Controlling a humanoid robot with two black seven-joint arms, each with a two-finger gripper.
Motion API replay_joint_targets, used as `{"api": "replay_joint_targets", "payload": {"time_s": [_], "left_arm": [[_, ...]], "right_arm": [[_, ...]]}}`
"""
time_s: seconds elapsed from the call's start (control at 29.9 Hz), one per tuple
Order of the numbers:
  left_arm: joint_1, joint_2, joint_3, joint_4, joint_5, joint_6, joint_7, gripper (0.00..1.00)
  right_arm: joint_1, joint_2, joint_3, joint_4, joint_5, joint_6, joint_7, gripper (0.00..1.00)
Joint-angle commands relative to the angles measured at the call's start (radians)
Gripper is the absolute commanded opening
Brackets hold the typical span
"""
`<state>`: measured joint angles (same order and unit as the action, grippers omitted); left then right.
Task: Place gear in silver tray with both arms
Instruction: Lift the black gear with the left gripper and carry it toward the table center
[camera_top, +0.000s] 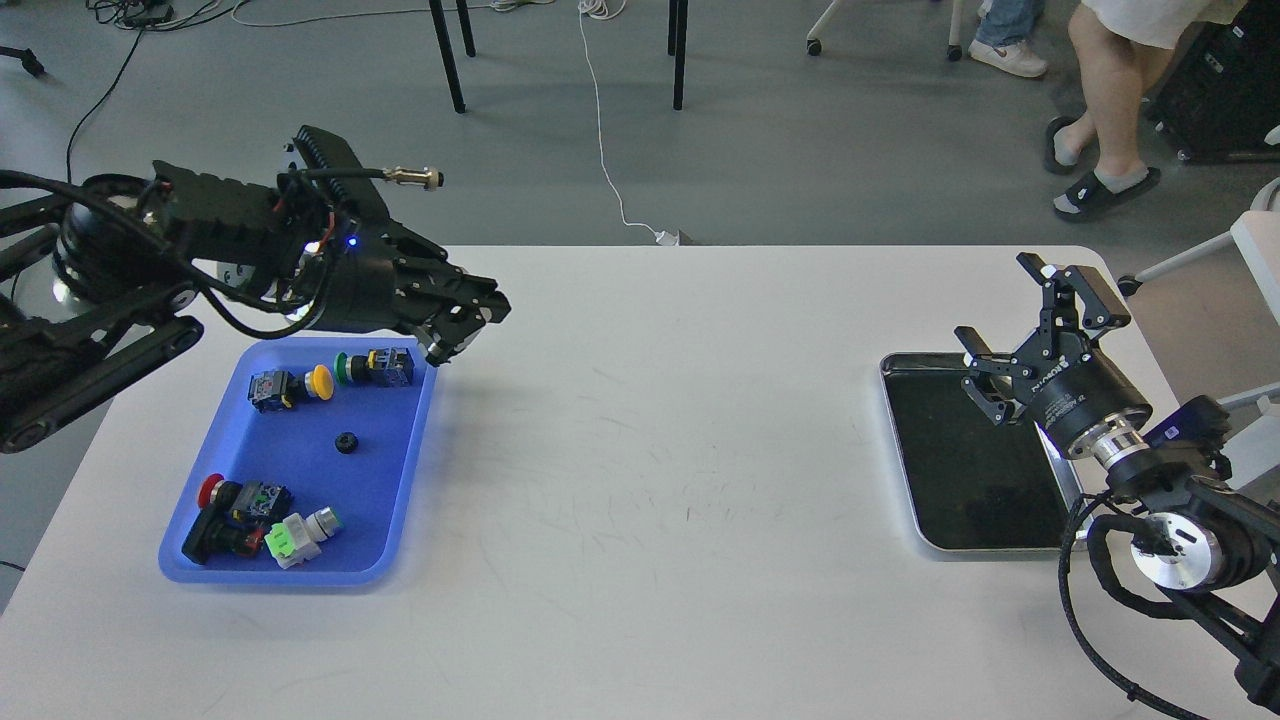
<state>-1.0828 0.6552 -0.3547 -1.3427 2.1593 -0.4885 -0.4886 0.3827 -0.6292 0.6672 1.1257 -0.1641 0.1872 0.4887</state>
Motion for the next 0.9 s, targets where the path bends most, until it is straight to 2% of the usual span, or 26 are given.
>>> {"api": "replay_joint_targets", "payload": {"time_s": [0.0, 0.27, 0.64, 0.87], "left_arm": [[-0.017, -0.139, 0.006, 0.055, 0.008, 0.000, 0.000, 0.21], [-0.062, -0.363, 0.177, 0.258, 0.022, 0.000, 0.000, 0.21], [-0.109, -0.637, 0.338, 0.448, 0.022, 0.000, 0.000, 0.21], [-0.143, -0.655, 0.424, 0.542, 0.013, 0.000, 0.000, 0.21]], "right_arm": [[-0.004, -0.012, 0.003, 0.000, 0.000, 0.000, 0.000, 0.99], [-0.005, -0.026, 0.006, -0.010, 0.000, -0.011, 0.000, 0.99], [-0.013, -0.061, 0.006, -0.007, 0.000, -0.014, 0.000, 0.99], [-0.013, -0.066, 0.006, -0.006, 0.002, -0.014, 0.000, 0.99]]}}
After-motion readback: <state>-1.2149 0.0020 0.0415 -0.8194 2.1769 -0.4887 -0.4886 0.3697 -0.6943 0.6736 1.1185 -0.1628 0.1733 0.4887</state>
